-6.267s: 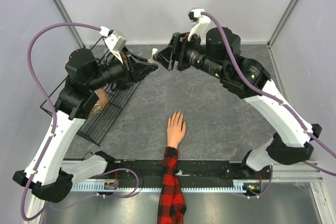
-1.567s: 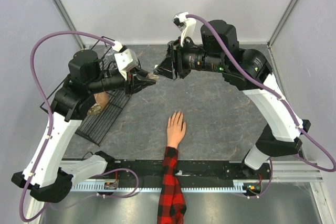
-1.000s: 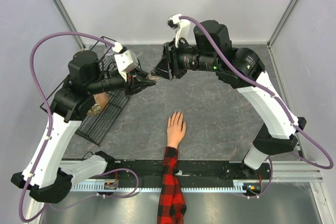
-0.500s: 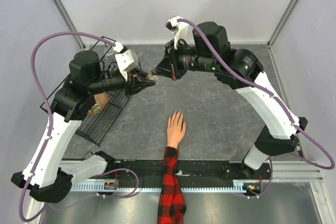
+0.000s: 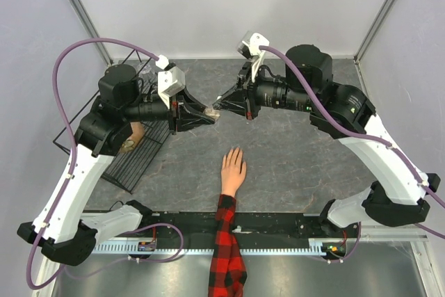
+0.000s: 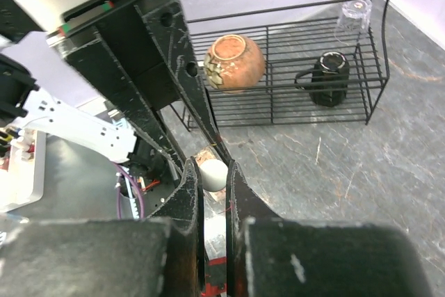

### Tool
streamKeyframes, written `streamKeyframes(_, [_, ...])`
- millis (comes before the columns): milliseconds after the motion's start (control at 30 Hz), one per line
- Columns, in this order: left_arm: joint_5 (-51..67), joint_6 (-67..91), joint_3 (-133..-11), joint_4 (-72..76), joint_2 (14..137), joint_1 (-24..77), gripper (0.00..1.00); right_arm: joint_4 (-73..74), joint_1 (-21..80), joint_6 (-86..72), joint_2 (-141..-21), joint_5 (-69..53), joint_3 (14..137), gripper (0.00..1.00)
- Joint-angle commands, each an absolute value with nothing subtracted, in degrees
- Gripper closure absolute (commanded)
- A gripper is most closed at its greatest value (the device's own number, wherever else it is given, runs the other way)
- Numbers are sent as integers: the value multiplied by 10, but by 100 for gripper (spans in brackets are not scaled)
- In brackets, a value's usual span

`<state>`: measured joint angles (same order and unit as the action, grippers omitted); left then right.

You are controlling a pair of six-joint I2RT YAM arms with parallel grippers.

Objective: Paint the nails

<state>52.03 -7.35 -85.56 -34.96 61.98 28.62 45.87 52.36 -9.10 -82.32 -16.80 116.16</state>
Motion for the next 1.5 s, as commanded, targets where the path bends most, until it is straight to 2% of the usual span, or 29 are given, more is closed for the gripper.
streamKeyframes(0, [569,-43,-851,-315,610,285,98,417,523,-83,-797,-185,1133,100])
streamKeyframes(967, [497,-88,-851,-358,604,285,98,403,523,-104,-777,-159,1125,100])
streamKeyframes(1467, [496,-88,-851,-358,606,285,98,386,522,-129,-766,-94,1124,100])
